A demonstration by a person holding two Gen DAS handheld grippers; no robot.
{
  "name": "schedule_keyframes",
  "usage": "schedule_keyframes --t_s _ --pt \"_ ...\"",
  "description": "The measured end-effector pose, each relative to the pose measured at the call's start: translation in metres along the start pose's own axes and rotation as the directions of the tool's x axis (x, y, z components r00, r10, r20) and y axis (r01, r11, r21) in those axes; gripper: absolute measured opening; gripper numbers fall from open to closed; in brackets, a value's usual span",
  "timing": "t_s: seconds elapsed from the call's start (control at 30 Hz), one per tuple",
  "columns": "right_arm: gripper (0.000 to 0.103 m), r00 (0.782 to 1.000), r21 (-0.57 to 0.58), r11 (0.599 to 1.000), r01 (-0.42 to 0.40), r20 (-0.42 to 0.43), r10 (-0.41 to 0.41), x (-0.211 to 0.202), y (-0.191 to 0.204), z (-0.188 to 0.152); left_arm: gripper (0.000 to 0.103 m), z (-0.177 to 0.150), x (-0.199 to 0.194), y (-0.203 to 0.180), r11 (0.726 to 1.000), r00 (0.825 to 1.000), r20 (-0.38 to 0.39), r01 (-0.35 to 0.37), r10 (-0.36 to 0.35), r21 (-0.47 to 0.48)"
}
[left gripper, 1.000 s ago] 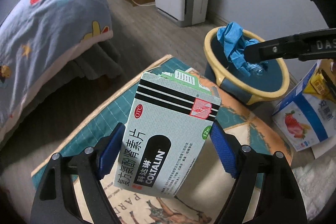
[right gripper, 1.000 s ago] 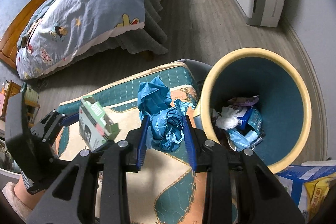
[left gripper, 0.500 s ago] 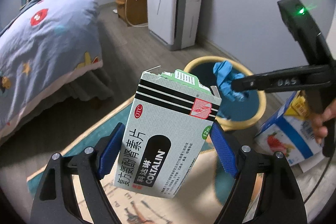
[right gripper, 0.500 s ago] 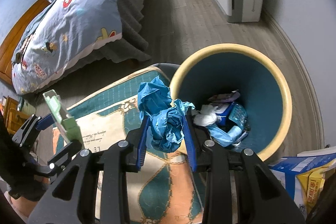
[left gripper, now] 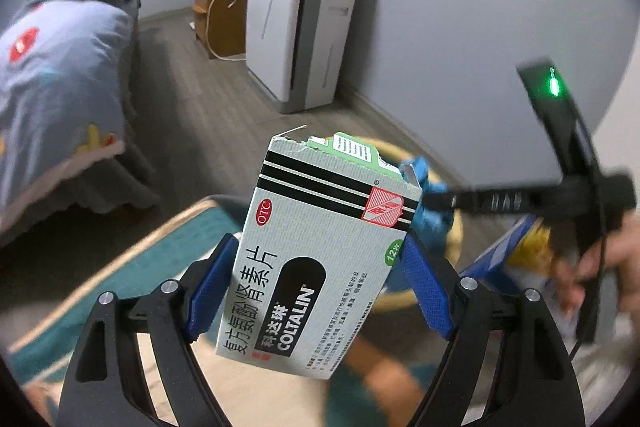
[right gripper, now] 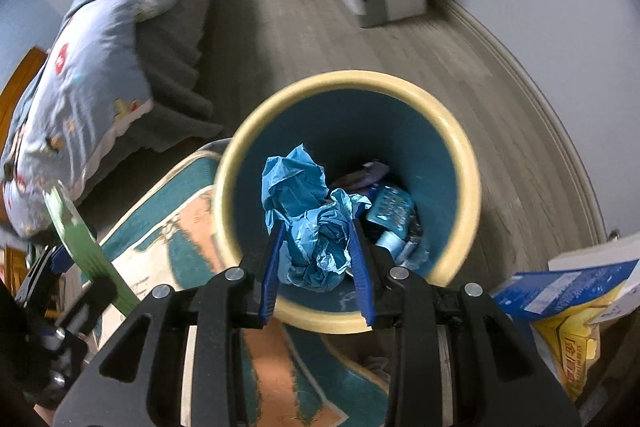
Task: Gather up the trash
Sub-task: 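Carry the box and glove over the bin and open both grippers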
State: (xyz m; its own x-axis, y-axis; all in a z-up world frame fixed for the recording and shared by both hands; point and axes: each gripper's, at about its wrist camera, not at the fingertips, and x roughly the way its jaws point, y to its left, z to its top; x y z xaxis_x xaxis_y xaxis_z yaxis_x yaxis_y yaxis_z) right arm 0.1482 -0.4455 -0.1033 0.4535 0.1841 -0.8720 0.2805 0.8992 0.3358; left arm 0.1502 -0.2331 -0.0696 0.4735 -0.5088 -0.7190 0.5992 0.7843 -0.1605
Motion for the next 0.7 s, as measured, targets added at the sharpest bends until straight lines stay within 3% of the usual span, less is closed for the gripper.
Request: schedule_keyframes --t_s 0.23,0.53,0.7 --pt "0.032 0.999 0.086 0.996 -0.025 0.043 0.021 -0.002 -0.032 0.01 0.082 0.025 0.024 -0.014 0.995 0.996 0.069 0.064 -0.059 -0.081" --pt "0.033 1.0 0.117 0.993 -0.008 0.013 0.006 0.009 -0.047 0.009 0.083 0.029 0.056 -0.018 0.99 0.995 0.043 0.093 -0.089 -0.102" --pt "0.05 1.0 0.125 0.992 -0.011 0.014 0.01 0.009 -0.046 0.008 0.088 0.03 0.056 -0.016 0.991 0.996 0.041 0.083 -0.079 -0.109"
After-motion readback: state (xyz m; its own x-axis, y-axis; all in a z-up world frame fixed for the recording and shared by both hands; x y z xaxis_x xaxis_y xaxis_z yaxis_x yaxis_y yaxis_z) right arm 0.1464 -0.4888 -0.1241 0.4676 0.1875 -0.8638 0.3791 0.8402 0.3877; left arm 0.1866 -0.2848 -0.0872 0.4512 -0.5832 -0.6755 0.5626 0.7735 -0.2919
